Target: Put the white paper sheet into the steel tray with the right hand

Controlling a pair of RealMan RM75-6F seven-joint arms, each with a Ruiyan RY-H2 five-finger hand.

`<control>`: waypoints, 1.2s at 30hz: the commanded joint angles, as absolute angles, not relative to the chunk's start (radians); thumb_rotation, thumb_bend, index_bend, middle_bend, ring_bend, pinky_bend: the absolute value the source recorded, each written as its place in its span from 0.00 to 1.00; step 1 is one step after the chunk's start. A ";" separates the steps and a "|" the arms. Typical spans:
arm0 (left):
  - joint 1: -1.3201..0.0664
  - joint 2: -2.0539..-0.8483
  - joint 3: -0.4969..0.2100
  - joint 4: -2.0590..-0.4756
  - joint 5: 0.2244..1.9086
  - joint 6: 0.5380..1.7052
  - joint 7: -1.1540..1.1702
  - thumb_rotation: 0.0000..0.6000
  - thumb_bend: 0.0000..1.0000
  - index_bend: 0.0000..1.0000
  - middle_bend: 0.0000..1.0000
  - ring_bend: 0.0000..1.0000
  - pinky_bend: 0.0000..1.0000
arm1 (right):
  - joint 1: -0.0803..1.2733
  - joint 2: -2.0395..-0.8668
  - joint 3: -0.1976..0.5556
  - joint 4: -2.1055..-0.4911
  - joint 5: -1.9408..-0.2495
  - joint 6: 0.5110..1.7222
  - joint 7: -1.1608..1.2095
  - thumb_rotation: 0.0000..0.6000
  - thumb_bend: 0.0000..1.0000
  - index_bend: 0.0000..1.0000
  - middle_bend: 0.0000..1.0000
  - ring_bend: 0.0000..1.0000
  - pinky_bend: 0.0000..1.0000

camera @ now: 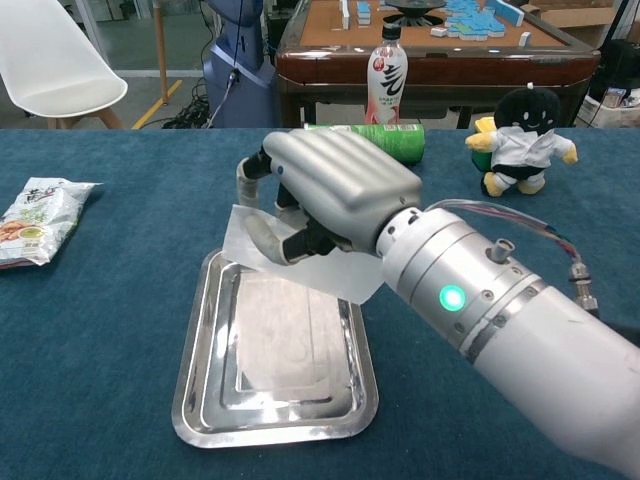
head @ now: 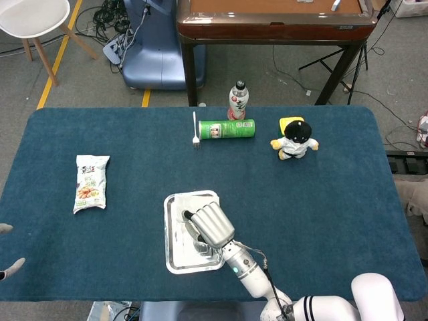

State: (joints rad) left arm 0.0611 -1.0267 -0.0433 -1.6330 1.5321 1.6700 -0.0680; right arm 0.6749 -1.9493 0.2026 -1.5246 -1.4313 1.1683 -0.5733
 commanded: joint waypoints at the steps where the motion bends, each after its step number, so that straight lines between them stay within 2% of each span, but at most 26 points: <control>1: 0.062 -1.026 -0.043 -1.632 1.534 1.672 -0.069 1.00 0.06 0.33 0.33 0.20 0.39 | 0.679 -1.963 0.198 -1.518 -1.427 1.166 -0.575 1.00 0.53 0.58 1.00 1.00 1.00; 11: 0.065 -1.024 -0.043 -1.632 1.538 1.677 -0.074 1.00 0.06 0.33 0.33 0.20 0.39 | 0.688 -1.998 0.184 -1.489 -1.421 1.154 -0.570 1.00 0.53 0.59 1.00 1.00 1.00; 27: 0.070 -1.024 -0.044 -1.635 1.539 1.683 -0.072 1.00 0.06 0.33 0.33 0.20 0.39 | 0.676 -1.989 0.165 -1.480 -1.416 1.157 -0.575 1.00 0.53 0.59 1.00 1.00 1.00; 36: 0.071 -1.024 -0.045 -1.636 1.538 1.683 -0.071 1.00 0.06 0.33 0.33 0.20 0.39 | 0.672 -2.013 0.178 -1.459 -1.395 1.167 -0.595 1.00 0.53 0.59 1.00 1.00 1.00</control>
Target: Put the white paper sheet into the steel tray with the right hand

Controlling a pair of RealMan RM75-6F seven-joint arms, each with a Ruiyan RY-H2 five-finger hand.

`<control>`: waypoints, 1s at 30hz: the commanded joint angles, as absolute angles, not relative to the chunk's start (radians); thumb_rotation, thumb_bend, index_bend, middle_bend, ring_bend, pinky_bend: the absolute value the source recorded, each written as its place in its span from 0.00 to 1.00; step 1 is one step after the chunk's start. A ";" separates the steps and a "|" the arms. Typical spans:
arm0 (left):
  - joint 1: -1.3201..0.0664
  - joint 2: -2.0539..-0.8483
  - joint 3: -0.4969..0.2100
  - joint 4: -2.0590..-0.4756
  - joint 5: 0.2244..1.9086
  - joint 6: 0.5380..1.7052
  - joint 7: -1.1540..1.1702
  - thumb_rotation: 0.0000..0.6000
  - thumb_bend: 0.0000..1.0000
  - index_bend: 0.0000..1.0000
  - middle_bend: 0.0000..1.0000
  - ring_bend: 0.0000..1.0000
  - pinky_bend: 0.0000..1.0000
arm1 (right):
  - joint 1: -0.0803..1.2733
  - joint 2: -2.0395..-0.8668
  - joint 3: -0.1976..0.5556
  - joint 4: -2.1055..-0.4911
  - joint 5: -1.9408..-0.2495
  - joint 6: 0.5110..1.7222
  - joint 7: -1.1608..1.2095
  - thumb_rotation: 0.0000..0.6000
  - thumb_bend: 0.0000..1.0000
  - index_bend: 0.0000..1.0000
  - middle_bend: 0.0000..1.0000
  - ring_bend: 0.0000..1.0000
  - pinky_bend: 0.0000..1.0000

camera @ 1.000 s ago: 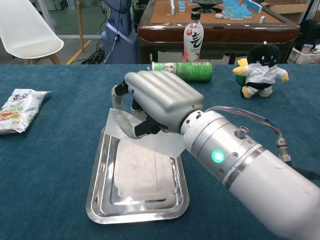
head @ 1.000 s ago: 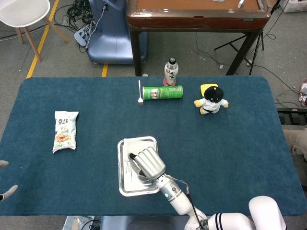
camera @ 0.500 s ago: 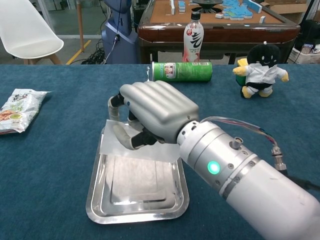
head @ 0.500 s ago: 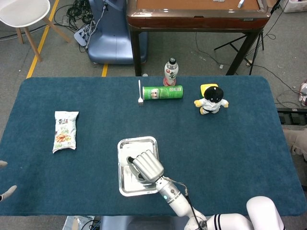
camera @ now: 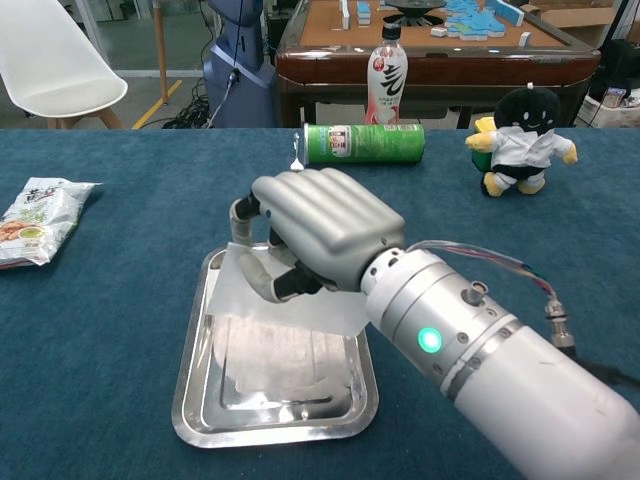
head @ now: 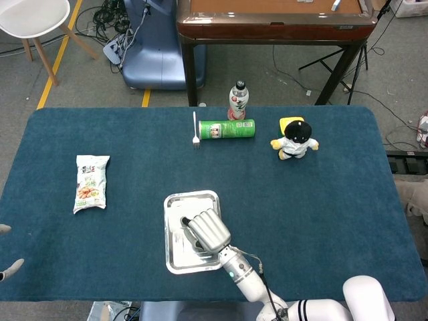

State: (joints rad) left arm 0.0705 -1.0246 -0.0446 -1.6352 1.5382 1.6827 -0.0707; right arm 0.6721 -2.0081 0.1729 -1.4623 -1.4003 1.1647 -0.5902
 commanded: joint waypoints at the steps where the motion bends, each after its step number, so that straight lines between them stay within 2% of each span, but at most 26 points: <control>1: 0.071 -1.024 -0.045 -1.636 1.538 1.683 -0.071 1.00 0.06 0.33 0.33 0.20 0.39 | 0.672 -2.015 0.180 -1.458 -1.394 1.168 -0.597 1.00 0.53 0.59 1.00 1.00 1.00; 9: 0.073 -1.023 -0.045 -1.635 1.539 1.687 -0.073 1.00 0.06 0.33 0.33 0.20 0.39 | 0.670 -2.027 0.185 -1.445 -1.379 1.170 -0.612 1.00 0.53 0.59 1.00 1.00 1.00; 12: 0.074 -1.023 -0.046 -1.636 1.539 1.688 -0.074 1.00 0.06 0.33 0.33 0.20 0.39 | 0.669 -2.027 0.183 -1.446 -1.381 1.172 -0.608 1.00 0.50 0.59 1.00 1.00 1.00; 15: 0.075 -1.023 -0.046 -1.636 1.538 1.688 -0.075 1.00 0.06 0.33 0.33 0.20 0.39 | 0.668 -2.023 0.181 -1.452 -1.383 1.171 -0.606 1.00 0.37 0.57 1.00 1.00 1.00; 19: 0.075 -1.022 -0.045 -1.635 1.540 1.688 -0.076 1.00 0.06 0.33 0.33 0.20 0.39 | 0.667 -2.012 0.178 -1.467 -1.384 1.168 -0.600 1.00 0.16 0.50 1.00 1.00 1.00; 23: 0.075 -1.022 -0.045 -1.634 1.541 1.688 -0.075 1.00 0.06 0.33 0.33 0.20 0.39 | 0.666 -2.000 0.172 -1.479 -1.387 1.163 -0.597 1.00 0.02 0.42 1.00 1.00 1.00; 30: 0.077 -1.022 -0.045 -1.635 1.542 1.691 -0.075 1.00 0.06 0.33 0.33 0.20 0.39 | 0.663 -1.982 0.165 -1.505 -1.391 1.160 -0.590 1.00 0.00 0.28 1.00 1.00 1.00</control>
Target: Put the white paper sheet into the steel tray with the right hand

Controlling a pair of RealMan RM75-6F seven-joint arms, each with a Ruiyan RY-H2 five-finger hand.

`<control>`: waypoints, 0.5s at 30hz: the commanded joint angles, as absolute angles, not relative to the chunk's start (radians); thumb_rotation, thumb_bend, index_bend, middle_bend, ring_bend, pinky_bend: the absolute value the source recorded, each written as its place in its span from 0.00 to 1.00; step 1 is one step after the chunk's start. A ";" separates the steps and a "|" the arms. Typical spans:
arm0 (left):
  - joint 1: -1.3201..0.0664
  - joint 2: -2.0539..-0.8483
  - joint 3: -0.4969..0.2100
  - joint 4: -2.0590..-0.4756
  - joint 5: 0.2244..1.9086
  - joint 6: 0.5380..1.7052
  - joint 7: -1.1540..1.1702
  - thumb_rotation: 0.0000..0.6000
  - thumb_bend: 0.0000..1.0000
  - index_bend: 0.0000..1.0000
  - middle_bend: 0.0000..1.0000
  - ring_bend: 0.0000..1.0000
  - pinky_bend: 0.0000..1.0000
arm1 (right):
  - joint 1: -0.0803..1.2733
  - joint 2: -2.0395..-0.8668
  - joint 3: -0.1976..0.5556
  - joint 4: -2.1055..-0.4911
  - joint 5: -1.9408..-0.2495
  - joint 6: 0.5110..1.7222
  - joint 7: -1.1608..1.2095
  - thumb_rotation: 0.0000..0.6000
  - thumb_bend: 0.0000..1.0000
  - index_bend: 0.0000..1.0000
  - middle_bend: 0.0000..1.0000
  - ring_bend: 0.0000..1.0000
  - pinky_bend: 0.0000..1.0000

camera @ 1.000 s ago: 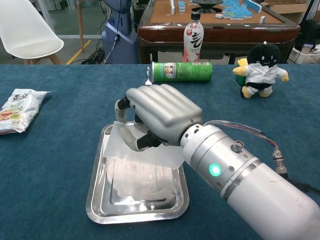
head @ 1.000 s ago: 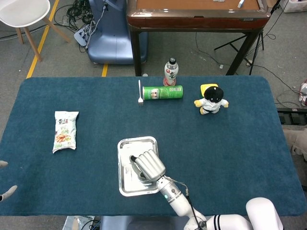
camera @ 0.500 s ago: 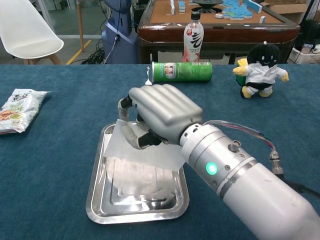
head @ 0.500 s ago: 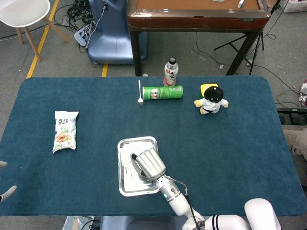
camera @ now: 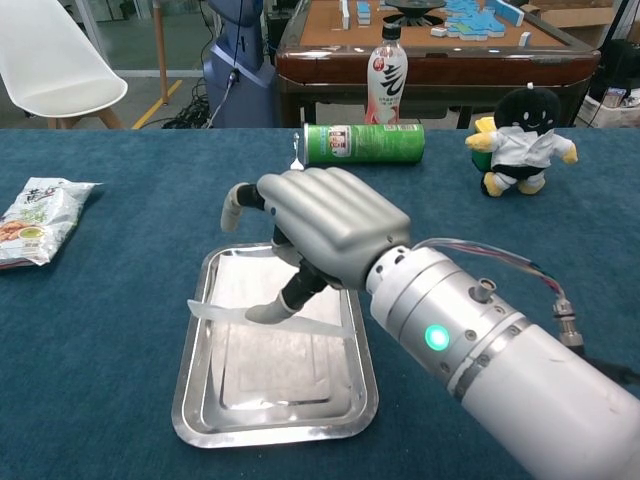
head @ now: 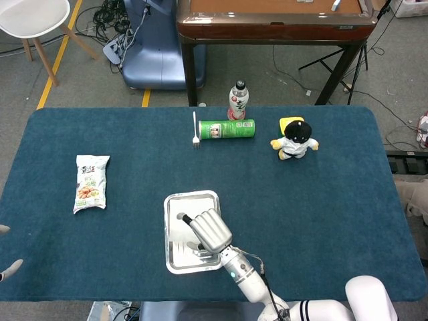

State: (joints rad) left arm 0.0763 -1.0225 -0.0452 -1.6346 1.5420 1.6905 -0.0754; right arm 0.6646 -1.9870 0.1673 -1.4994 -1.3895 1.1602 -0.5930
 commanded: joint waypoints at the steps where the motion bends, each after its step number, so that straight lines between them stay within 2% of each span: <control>1: 0.076 -1.023 -0.045 -1.635 1.542 1.690 -0.075 1.00 0.06 0.33 0.33 0.20 0.39 | 0.662 -1.979 0.163 -1.509 -1.392 1.160 -0.587 1.00 0.00 0.27 1.00 1.00 1.00; 6: 0.076 -1.023 -0.046 -1.635 1.541 1.690 -0.071 1.00 0.06 0.33 0.33 0.20 0.39 | 0.657 -1.961 0.157 -1.529 -1.394 1.157 -0.578 1.00 0.00 0.24 1.00 1.00 1.00; 15: 0.075 -1.026 -0.044 -1.638 1.546 1.687 -0.062 1.00 0.06 0.33 0.33 0.20 0.39 | 0.645 -1.901 0.146 -1.625 -1.428 1.174 -0.543 1.00 0.00 0.23 1.00 1.00 1.00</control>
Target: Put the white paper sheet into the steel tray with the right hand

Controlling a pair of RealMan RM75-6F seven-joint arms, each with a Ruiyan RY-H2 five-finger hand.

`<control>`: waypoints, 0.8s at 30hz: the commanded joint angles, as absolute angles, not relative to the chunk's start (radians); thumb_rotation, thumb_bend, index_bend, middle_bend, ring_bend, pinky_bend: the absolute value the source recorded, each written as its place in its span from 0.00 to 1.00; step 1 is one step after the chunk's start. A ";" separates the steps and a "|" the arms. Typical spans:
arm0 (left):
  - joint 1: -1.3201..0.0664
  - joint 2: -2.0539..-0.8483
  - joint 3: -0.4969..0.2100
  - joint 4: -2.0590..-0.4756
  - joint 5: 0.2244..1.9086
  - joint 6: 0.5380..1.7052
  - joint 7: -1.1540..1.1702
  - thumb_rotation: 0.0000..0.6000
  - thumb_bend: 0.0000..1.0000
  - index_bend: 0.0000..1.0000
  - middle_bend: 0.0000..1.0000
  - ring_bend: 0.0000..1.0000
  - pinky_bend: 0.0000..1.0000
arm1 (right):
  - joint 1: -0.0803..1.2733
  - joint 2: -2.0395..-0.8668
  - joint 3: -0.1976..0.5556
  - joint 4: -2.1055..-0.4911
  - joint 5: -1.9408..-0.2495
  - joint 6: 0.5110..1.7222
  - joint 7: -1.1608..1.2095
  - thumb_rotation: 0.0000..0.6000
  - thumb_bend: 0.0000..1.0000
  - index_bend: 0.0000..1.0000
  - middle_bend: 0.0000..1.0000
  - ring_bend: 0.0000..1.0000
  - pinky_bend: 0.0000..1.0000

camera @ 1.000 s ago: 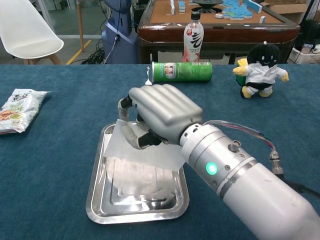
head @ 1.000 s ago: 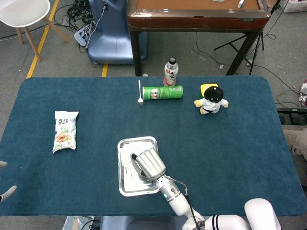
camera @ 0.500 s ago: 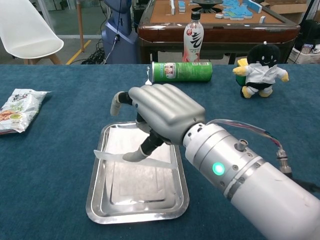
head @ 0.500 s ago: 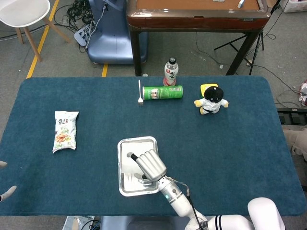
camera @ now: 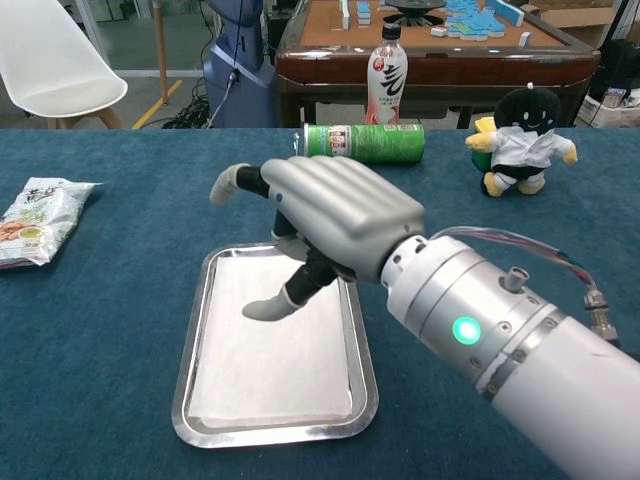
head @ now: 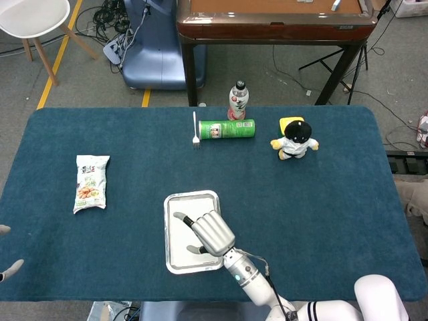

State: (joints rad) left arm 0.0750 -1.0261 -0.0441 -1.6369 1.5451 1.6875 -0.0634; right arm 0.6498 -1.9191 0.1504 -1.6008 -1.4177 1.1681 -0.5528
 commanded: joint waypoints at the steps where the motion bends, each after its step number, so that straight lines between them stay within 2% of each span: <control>1: 0.075 -1.027 -0.043 -1.638 1.546 1.688 -0.061 1.00 0.06 0.33 0.33 0.20 0.39 | 0.642 -1.892 0.144 -1.636 -1.431 1.177 -0.542 1.00 0.00 0.23 1.00 1.00 1.00; 5: 0.074 -1.028 -0.043 -1.638 1.547 1.685 -0.058 1.00 0.06 0.33 0.33 0.20 0.39 | 0.633 -1.862 0.143 -1.662 -1.425 1.179 -0.543 1.00 0.00 0.23 1.00 1.00 1.00; 8: 0.072 -1.030 -0.042 -1.637 1.549 1.682 -0.055 1.00 0.06 0.33 0.33 0.20 0.39 | 0.627 -1.834 0.142 -1.672 -1.421 1.180 -0.553 1.00 0.00 0.28 1.00 1.00 1.00; 11: 0.071 -1.031 -0.042 -1.637 1.547 1.679 -0.054 1.00 0.06 0.33 0.33 0.20 0.39 | 0.617 -1.797 0.137 -1.688 -1.420 1.187 -0.567 1.00 0.00 0.39 1.00 1.00 1.00; 13: 0.071 -1.031 -0.043 -1.637 1.546 1.680 -0.053 1.00 0.06 0.33 0.33 0.20 0.39 | 0.603 -1.759 0.132 -1.712 -1.420 1.198 -0.568 1.00 0.00 0.54 1.00 1.00 1.00; 15: 0.070 -1.032 -0.043 -1.636 1.544 1.677 -0.053 1.00 0.06 0.33 0.33 0.20 0.39 | 0.588 -1.724 0.126 -1.732 -1.424 1.214 -0.567 1.00 0.00 0.59 1.00 1.00 1.00; 24: 0.060 -1.040 -0.040 -1.640 1.538 1.654 -0.029 1.00 0.06 0.33 0.33 0.20 0.39 | 0.514 -1.522 0.090 -1.838 -1.435 1.277 -0.598 1.00 0.00 0.60 1.00 1.00 1.00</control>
